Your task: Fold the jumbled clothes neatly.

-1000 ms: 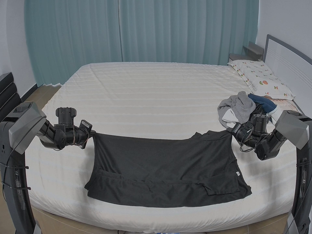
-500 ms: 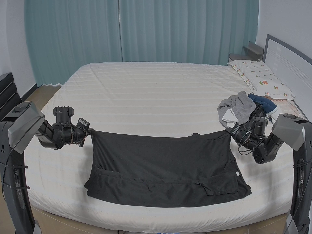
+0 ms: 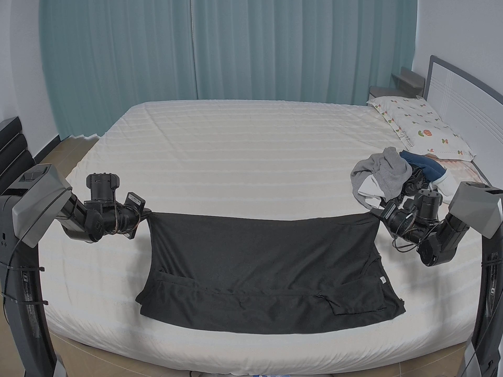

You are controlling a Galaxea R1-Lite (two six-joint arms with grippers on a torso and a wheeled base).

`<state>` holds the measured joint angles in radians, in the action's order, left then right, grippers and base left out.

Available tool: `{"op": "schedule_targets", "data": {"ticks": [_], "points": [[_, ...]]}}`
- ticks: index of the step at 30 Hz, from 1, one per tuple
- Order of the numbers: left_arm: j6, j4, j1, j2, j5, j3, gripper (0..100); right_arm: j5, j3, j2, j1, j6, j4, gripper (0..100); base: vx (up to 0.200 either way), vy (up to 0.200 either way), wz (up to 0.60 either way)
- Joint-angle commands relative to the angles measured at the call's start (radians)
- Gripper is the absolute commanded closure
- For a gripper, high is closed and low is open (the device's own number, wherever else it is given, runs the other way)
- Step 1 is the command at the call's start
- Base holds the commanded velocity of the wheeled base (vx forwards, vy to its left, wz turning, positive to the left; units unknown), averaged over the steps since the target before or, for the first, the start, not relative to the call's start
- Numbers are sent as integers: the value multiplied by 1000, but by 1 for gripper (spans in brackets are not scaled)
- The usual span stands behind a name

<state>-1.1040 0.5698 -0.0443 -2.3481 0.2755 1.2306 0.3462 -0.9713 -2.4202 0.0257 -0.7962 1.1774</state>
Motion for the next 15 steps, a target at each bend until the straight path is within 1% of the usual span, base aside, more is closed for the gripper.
{"op": "schedule_targets", "data": {"ticks": [1,3,4,9,15], "points": [[-10,12,0,0,-2,9,100,-7,-10,-19,0,-3,64,100,0,0,0],[-8,42,3,-5,-7,-7,100,-7,-10,-37,-4,-1,90,100,0,0,0],[-8,42,3,-5,-7,-7,100,-7,-10,-37,-4,-1,90,100,0,0,0],[-8,133,0,-45,-12,-37,100,-6,-12,-53,-12,-1,96,100,0,0,0],[-8,144,0,-46,-10,-45,100,5,11,-43,-12,0,93,100,0,0,0]]}}
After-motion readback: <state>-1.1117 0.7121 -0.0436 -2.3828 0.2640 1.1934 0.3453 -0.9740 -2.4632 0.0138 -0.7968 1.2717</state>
